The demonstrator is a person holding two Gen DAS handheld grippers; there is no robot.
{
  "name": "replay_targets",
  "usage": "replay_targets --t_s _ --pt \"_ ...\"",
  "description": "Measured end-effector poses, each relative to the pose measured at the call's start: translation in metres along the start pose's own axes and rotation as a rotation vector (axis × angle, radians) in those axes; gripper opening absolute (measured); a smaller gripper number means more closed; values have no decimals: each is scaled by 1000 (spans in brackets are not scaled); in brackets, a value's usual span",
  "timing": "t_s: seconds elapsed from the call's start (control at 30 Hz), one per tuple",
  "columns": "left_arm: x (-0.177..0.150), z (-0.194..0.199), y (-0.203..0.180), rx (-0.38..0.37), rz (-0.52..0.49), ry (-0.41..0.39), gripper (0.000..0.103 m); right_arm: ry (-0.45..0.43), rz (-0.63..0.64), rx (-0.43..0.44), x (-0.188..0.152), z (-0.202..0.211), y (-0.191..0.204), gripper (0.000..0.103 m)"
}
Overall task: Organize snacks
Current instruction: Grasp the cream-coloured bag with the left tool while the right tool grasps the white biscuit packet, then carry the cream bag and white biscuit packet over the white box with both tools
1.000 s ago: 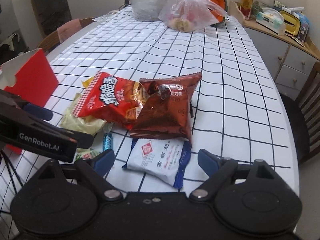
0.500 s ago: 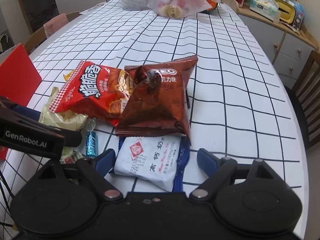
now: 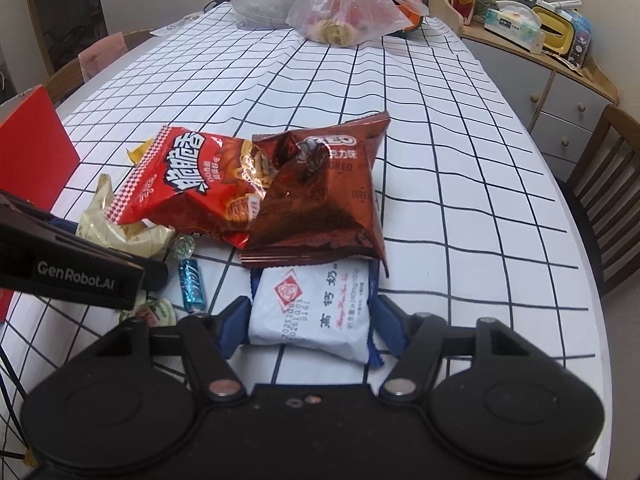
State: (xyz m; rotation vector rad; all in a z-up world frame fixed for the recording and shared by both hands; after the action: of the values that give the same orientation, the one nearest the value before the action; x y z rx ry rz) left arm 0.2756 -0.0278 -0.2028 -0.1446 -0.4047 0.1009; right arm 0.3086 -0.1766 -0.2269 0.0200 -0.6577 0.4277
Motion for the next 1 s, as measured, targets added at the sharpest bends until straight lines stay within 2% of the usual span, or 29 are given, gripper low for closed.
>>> replay_targets --t_s 0.33,0.67,1.0 --pt "-16 18 8 -24 53 2 57 24 -39 10 -12 17 -4 57" --pt "-42 41 9 -70 80 8 56 61 -97 81 -33 57 -3 57" --pt "-63 91 13 -128 98 -19 56 -1 -106 125 -35 117 14 57"
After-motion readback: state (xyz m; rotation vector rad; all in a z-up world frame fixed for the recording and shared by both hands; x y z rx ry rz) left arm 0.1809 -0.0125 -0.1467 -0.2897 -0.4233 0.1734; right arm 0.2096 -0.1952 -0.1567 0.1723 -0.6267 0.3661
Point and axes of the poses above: each gripper's, at about its wrist camera, not at the fingertips, and z roughly against the way its jaws point, y to its left, x to its top, the point moved 6 cm from there along -z, roughly the way its jaws point, and after that the axes turned 9 degrees about -x, right-handed, at the moved point
